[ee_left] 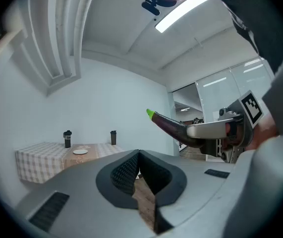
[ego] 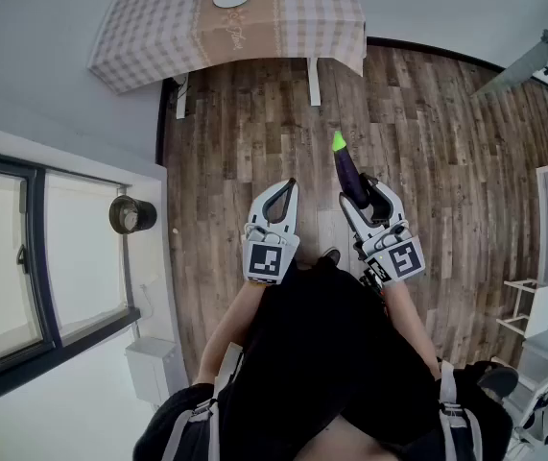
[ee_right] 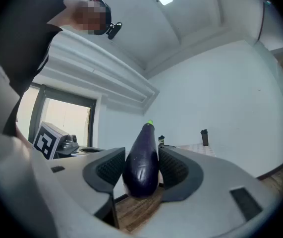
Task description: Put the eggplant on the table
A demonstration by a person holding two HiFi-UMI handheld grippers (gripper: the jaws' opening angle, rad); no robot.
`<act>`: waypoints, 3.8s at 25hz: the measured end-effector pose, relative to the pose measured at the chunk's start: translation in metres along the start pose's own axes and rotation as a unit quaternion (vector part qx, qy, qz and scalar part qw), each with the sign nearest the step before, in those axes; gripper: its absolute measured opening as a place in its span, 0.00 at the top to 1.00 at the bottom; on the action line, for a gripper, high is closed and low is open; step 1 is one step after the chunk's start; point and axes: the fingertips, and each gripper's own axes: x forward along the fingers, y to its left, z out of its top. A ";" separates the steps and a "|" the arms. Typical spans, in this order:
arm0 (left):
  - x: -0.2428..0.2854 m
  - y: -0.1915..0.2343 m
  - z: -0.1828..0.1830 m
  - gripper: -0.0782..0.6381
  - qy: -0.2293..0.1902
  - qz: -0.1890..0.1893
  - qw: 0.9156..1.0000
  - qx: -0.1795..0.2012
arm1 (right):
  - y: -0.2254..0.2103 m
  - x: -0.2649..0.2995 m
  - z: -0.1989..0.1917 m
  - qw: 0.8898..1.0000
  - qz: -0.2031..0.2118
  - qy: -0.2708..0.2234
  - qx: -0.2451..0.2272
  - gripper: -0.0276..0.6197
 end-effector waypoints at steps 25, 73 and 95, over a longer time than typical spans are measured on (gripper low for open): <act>-0.049 0.200 0.007 0.90 -0.036 0.024 0.999 0.002 | 0.086 0.183 -0.011 0.999 0.023 -0.011 0.021 0.62; 0.332 0.425 -0.002 0.90 0.000 0.020 1.000 0.010 | -0.234 0.510 -0.033 0.998 -0.016 0.008 0.064 0.62; 0.402 0.617 -0.003 0.90 -0.027 -0.012 1.000 -0.011 | -0.227 0.742 0.011 0.998 -0.022 -0.045 0.034 0.62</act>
